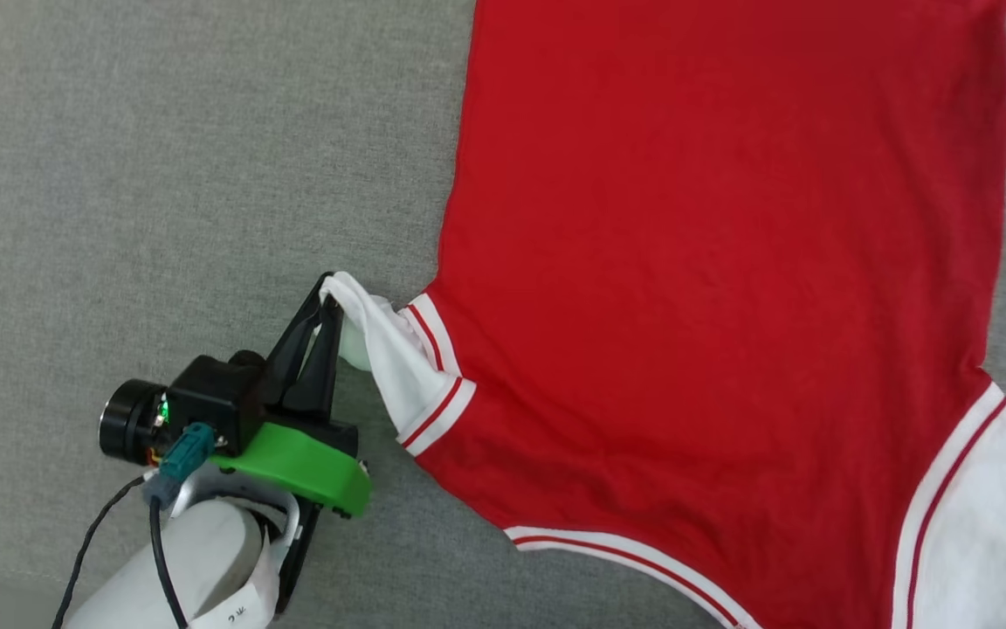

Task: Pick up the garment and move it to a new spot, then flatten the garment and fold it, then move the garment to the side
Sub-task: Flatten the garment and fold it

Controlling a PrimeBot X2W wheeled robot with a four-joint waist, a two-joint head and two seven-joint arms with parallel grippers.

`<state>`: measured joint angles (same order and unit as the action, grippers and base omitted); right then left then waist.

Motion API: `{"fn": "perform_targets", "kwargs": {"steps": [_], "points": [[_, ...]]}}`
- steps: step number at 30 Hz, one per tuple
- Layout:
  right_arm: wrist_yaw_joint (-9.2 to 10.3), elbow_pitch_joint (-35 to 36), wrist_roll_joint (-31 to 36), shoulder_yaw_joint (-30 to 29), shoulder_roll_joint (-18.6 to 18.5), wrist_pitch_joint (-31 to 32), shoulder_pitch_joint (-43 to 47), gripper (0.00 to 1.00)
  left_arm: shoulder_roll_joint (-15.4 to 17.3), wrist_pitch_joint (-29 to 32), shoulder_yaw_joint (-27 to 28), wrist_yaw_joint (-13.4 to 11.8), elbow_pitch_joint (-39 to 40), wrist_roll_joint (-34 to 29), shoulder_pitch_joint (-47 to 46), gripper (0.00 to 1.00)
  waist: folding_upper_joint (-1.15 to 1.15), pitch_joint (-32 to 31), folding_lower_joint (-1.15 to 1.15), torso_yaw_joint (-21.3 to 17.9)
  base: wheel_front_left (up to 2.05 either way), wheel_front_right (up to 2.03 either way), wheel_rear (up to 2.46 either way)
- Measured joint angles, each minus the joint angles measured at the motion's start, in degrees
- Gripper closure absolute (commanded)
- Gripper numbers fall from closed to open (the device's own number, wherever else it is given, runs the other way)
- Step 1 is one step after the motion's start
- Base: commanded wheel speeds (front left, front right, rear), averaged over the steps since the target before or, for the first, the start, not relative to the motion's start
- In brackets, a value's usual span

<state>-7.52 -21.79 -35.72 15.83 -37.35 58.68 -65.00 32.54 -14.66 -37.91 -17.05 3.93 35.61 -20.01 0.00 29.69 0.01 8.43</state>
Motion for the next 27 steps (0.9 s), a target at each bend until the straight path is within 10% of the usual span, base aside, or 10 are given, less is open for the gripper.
{"fn": "perform_targets", "kwargs": {"steps": [15,16,17,27], "points": [[0.05,-9.9,6.2,2.1,2.0,-2.0,-3.6,0.0,-4.2,-0.2,3.3,4.3,-1.4,-4.6,-1.5,1.0,0.0,9.6,0.0,5.4,0.0,0.0,0.0],[0.05,-9.9,6.1,2.4,1.6,-2.0,-3.6,0.73,-4.4,-0.2,3.5,4.5,-1.6,-4.9,-1.5,1.0,0.0,9.6,0.0,5.6,0.0,0.0,0.0],[0.05,-9.8,5.8,2.7,1.3,-2.0,-3.6,1.0,-4.5,-0.2,3.7,4.8,-1.9,-5.0,-1.5,1.0,0.0,9.5,-0.01,5.6,0.0,0.0,0.0],[0.01,-10.5,3.1,6.2,0.4,-11.1,-2.1,1.0,-5.8,-0.2,6.4,7.3,-5.6,-5.8,0.7,1.0,0.0,4.5,0.0,4.9,0.0,0.0,0.0]]}}
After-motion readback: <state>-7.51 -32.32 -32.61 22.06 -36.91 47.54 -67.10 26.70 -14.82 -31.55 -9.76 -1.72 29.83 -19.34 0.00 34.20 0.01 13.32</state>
